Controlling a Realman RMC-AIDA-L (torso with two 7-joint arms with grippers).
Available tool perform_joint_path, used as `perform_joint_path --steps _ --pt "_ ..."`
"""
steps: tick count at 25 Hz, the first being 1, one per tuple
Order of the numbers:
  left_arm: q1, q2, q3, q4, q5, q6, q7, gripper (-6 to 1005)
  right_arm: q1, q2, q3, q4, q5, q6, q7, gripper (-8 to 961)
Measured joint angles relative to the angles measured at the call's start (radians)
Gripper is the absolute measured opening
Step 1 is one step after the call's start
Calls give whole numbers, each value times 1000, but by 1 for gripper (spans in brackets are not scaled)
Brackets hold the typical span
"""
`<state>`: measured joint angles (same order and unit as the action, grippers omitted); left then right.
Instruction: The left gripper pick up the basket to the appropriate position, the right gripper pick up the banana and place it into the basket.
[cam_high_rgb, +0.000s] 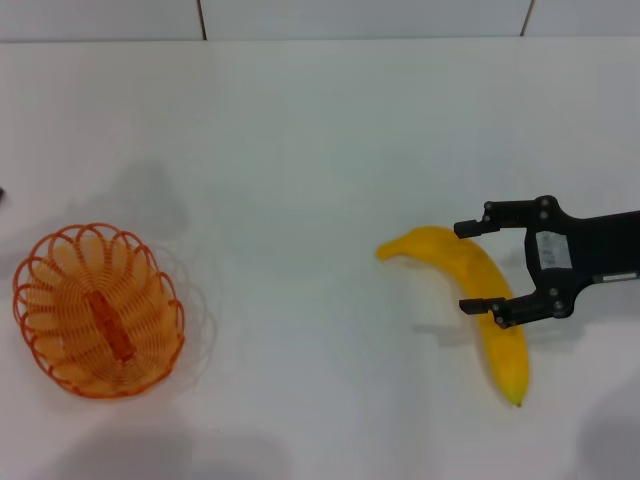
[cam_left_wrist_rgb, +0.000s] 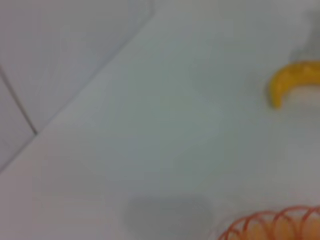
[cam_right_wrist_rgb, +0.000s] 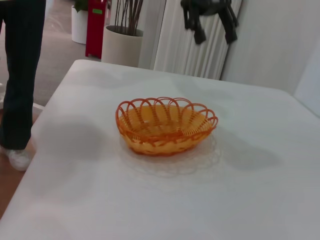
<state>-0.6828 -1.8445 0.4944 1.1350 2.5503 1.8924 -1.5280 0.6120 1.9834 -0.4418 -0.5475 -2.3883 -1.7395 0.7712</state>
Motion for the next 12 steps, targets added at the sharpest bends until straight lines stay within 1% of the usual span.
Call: perform_joint_path --steps 1,2,3,5,7,9,10,11,12 --pt "-8 -13 2 0 25 -7 10 851 1 0 0 0 0 0 0 820" --pt "-22 -36 3 -3 78 -28 23 851 1 0 0 0 0 0 0 820" --pt "-38 -65 4 -5 150 -57 36 850 1 1 0 0 0 0 0 820" --pt "-54 -102 5 -7 235 -96 51 849 1 1 0 0 0 0 0 820" --pt "-64 -134 5 -7 283 -131 66 849 1 1 0 0 0 0 0 820" --pt "-72 -154 5 -8 296 -146 81 848 1 1 0 0 0 0 0 820" --pt "-74 -157 6 -8 296 -147 83 847 1 2 0 1 0 0 0 820" --pt "-83 -169 12 -10 300 -150 86 847 0 1 0 1 0 0 0 820" --pt "-87 -174 17 -11 303 -151 86 847 0 1 0 1 0 0 0 820"
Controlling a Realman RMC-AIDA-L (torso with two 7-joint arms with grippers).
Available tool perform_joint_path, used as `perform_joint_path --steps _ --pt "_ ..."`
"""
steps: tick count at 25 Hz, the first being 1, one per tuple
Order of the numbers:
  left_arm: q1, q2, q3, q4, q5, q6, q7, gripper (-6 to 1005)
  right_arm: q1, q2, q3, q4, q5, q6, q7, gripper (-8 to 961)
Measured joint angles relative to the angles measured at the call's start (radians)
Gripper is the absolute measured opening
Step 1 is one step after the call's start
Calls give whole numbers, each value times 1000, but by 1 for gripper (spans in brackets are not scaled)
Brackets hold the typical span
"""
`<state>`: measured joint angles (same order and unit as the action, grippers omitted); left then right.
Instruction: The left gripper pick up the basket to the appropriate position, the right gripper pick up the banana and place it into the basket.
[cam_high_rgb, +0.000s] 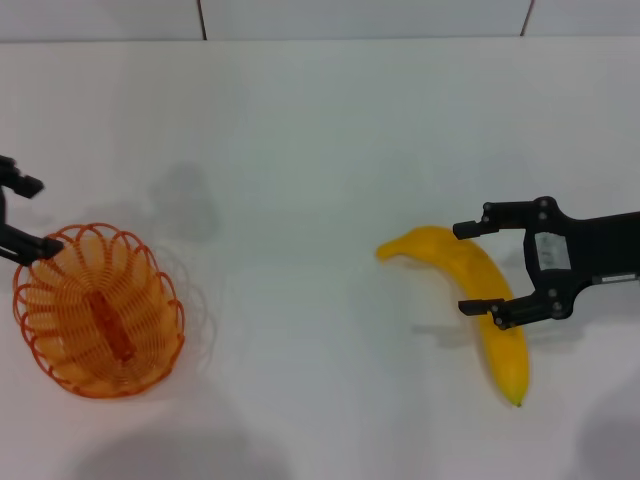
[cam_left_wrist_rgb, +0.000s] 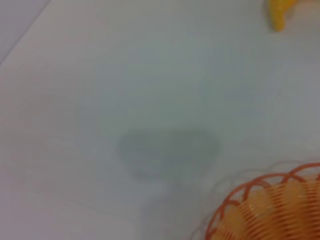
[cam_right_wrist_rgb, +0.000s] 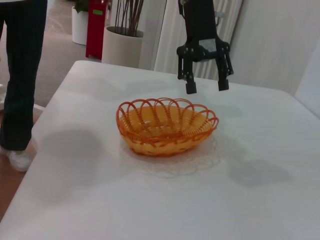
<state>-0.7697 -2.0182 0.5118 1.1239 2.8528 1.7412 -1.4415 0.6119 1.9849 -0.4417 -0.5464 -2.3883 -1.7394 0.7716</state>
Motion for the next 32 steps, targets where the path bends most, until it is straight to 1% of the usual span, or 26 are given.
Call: perform_joint_path --steps 2,4,9,13,18,22,32 --pt "-5 -8 20 -9 8 -7 -1 846 0 0 0 1 0 0 0 820" --pt "-8 -11 42 -27 9 -22 -4 845 1 0 0 4 0 0 0 820" --pt "-18 -11 50 -78 12 -65 -7 688 2 -1 0 8 0 0 0 820" --pt "-20 -12 50 -116 14 -113 -7 689 2 -2 0 8 0 0 0 820" --pt "-28 -12 50 -133 10 -129 -4 690 2 -2 0 8 0 0 0 820" --pt "-46 -14 50 -177 15 -159 -2 688 2 -2 0 8 0 0 0 820" --pt "-55 -14 89 -218 18 -201 -11 684 2 -3 0 8 0 0 12 820"
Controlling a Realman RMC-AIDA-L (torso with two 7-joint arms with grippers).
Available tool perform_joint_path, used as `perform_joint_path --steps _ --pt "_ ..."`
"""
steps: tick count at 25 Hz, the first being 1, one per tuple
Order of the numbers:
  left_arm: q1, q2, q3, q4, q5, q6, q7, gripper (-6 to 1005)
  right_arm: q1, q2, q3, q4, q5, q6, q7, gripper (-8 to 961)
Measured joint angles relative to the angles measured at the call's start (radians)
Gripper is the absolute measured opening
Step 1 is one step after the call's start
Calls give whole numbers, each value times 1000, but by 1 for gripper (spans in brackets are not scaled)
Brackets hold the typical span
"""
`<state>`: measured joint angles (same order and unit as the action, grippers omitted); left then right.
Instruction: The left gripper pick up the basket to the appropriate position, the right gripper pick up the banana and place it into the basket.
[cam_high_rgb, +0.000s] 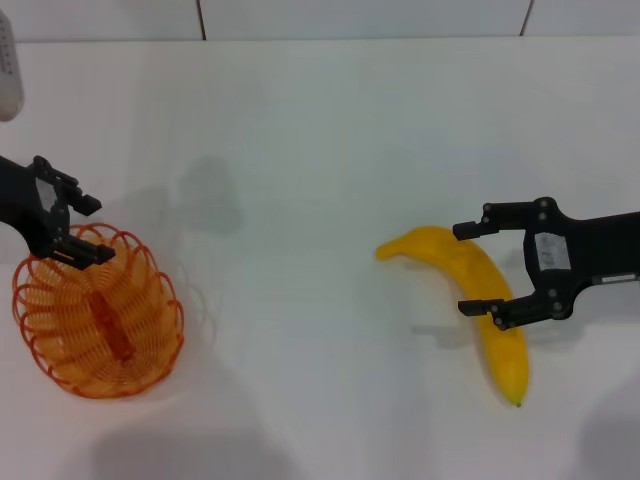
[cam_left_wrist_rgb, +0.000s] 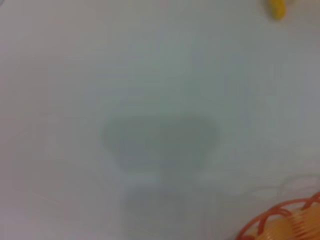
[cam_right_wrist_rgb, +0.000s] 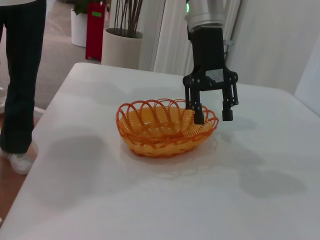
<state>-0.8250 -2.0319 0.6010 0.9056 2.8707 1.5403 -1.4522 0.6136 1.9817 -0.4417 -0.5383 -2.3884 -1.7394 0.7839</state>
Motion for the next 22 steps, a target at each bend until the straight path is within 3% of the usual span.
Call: perform_joint_path --steps 7,21,22 --pt "5 1 76 -1 1 -19 -43 681 0 0 0 0 0 0 1 820" --pt "-1 -5 93 -20 1 -34 -66 676 0 0 0 0 0 0 1 820" --pt "-2 -5 95 -23 1 -34 -69 632 0 -1 0 0 0 0 1 820"
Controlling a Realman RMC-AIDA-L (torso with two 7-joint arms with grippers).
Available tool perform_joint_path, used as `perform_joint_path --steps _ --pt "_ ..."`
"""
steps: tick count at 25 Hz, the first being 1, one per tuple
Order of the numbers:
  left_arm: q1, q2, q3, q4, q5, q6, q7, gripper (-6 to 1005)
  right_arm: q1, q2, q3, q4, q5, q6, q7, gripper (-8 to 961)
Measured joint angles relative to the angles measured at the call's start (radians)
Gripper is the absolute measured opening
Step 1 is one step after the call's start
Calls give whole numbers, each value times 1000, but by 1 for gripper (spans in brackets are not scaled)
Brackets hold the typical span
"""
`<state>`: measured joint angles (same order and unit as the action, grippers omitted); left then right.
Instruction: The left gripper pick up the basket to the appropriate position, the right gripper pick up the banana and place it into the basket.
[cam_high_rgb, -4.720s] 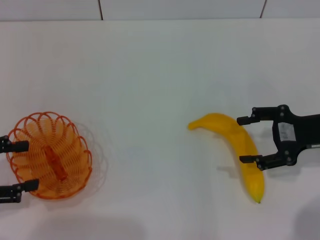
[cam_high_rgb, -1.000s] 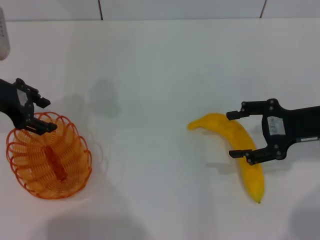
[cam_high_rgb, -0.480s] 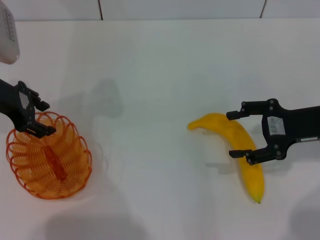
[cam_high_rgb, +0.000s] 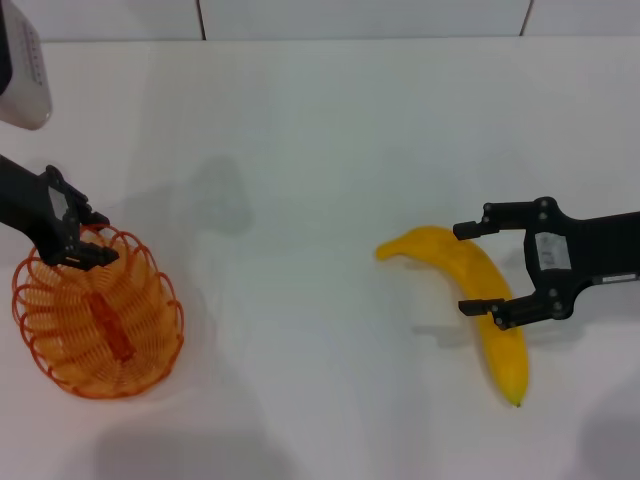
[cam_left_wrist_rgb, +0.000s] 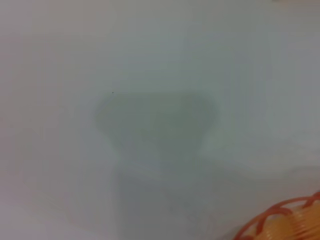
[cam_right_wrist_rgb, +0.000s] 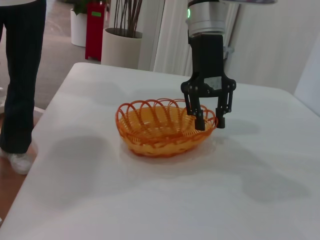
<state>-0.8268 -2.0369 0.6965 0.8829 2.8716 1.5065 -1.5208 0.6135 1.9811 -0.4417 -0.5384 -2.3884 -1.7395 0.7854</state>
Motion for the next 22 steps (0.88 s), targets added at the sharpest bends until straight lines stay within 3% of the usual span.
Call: perform_joint_path --steps 9,15,22 --pt "-1 7 20 2 1 -4 -57 250 -3 -1 0 0 0 0 1 820" --pt "-1 9 22 7 1 -12 -76 88 -5 -3 2 0 0 0 2 820" --pt "1 9 21 8 2 -1 -70 75 -5 -4 2 0 0 0 7 821"
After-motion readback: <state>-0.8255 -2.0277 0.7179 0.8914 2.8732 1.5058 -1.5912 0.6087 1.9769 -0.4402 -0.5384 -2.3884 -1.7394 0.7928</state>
